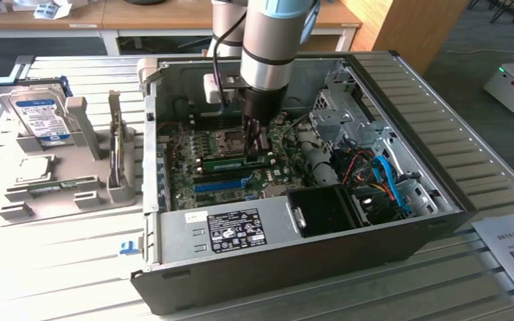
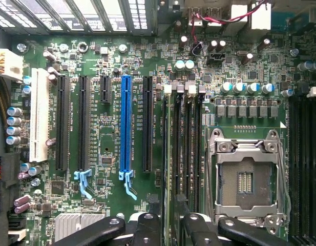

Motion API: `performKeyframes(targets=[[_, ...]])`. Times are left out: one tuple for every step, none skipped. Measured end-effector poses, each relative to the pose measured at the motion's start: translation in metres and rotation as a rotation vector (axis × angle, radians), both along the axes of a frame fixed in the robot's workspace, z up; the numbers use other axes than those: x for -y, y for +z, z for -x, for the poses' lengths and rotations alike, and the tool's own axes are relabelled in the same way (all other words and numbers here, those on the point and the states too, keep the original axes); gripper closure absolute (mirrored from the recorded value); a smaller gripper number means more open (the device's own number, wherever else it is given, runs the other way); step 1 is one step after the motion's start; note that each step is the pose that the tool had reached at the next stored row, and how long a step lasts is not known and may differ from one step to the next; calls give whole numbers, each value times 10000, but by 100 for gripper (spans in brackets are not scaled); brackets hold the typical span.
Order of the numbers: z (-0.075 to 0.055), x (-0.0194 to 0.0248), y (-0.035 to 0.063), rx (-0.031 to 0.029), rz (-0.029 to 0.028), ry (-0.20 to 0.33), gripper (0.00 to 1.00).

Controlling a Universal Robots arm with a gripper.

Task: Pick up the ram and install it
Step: 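Insert the ram into the slot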

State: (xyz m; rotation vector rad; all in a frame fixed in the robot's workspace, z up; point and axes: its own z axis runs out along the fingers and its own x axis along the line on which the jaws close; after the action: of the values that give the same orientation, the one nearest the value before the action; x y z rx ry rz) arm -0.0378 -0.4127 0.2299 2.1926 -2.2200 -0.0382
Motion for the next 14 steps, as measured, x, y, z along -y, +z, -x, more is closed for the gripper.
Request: performKeyframes(targets=[[0, 0, 13, 0, -1, 0, 75], [0, 0, 41, 0, 0, 0, 75], [0, 0, 54, 0, 0, 0, 75], [0, 0, 68, 0, 0, 0, 75], [0, 0, 82, 0, 0, 0, 75], [0, 0, 96, 0, -1, 0, 75], [0, 0, 109, 0, -1, 0, 75], [0, 0, 122, 0, 0, 0, 75], [0, 0, 135, 0, 0, 0, 75], [0, 0, 147, 0, -1, 0, 75], [0, 0, 158, 0, -1, 0, 75], [0, 0, 170, 0, -1, 0, 75], [0, 0, 182, 0, 0, 0, 75], [0, 0, 194, 0, 0, 0, 75]])
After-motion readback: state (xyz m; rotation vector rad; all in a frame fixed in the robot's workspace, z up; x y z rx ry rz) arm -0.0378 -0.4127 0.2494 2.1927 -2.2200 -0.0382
